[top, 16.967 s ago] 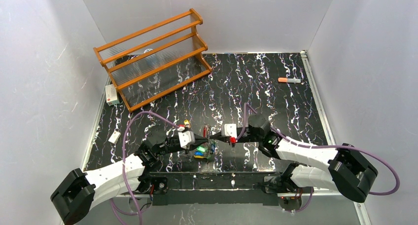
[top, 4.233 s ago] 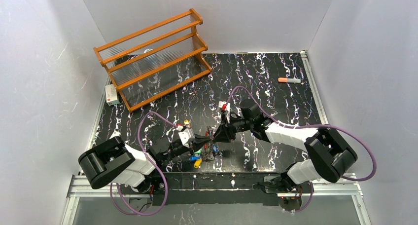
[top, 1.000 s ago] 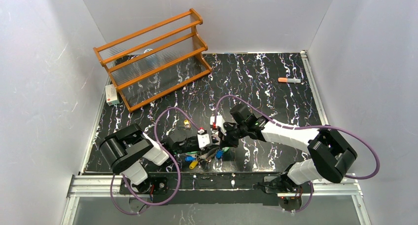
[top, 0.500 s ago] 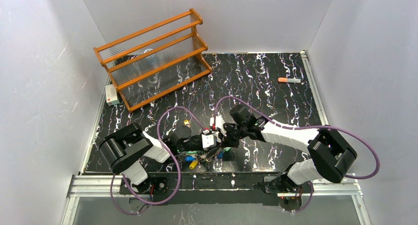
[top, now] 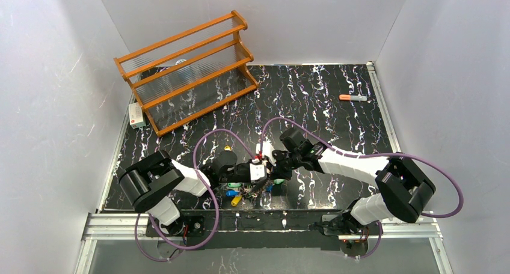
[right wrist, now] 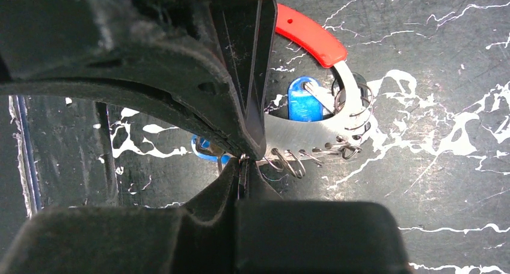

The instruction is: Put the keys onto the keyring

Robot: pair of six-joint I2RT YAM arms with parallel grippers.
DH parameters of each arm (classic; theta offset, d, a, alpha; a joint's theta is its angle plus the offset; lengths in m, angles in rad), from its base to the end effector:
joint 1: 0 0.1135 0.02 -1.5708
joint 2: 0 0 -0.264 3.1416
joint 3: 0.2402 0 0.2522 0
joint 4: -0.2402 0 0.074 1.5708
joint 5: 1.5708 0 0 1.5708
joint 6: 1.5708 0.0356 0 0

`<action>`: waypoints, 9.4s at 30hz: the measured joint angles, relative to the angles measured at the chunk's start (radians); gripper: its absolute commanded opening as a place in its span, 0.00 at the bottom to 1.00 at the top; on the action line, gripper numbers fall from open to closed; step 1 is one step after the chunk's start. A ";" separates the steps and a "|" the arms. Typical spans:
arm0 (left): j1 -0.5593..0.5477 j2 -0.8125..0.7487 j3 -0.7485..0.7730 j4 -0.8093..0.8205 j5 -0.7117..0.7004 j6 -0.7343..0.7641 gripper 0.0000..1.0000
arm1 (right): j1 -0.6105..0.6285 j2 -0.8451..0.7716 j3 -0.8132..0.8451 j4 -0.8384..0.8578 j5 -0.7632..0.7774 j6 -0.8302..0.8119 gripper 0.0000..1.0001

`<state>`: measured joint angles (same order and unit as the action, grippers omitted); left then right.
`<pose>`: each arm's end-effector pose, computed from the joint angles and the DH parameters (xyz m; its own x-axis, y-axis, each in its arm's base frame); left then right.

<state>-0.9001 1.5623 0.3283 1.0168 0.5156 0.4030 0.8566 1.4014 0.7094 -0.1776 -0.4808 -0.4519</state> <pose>0.1465 -0.2129 0.1435 0.2614 0.2194 -0.9399 0.9548 0.0842 0.2852 0.1647 0.2152 0.1830 -0.0724 -0.6745 -0.7347 -0.9971 0.0675 0.0362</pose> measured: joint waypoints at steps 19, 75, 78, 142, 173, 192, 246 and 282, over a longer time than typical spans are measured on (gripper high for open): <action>0.002 -0.214 -0.068 0.013 -0.179 -0.237 0.00 | -0.146 -0.264 -0.090 0.289 -0.153 0.190 0.53; 0.006 -0.209 -0.255 0.494 -0.227 -0.397 0.00 | -0.206 -0.070 -0.171 0.774 -0.520 0.365 0.37; 0.006 -0.209 -0.255 0.494 -0.219 -0.397 0.00 | -0.206 -0.071 -0.171 0.779 -0.516 0.359 0.37; 0.008 -0.260 -0.099 -0.190 -0.094 0.017 0.30 | 0.069 0.111 0.160 -0.153 0.085 -0.015 0.01; 0.008 -0.261 -0.156 -0.034 -0.113 -0.113 0.00 | 0.034 -0.048 0.012 0.074 0.011 0.085 0.58; 0.008 -0.270 -0.306 0.477 -0.195 -0.307 0.00 | -0.150 -0.189 -0.148 0.515 -0.398 0.307 0.30; 0.008 -0.270 -0.317 0.493 -0.210 -0.317 0.00 | -0.149 -0.070 -0.130 0.548 -0.382 0.373 0.01; 0.009 -0.270 -0.317 0.481 -0.212 -0.328 0.00 | -0.083 0.076 -0.110 0.664 -0.325 0.453 0.25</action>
<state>-0.8909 1.2919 0.0116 1.4975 0.3038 0.0753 0.7738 1.4776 0.5991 0.4866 -0.8062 0.0013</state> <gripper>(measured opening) 0.010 0.101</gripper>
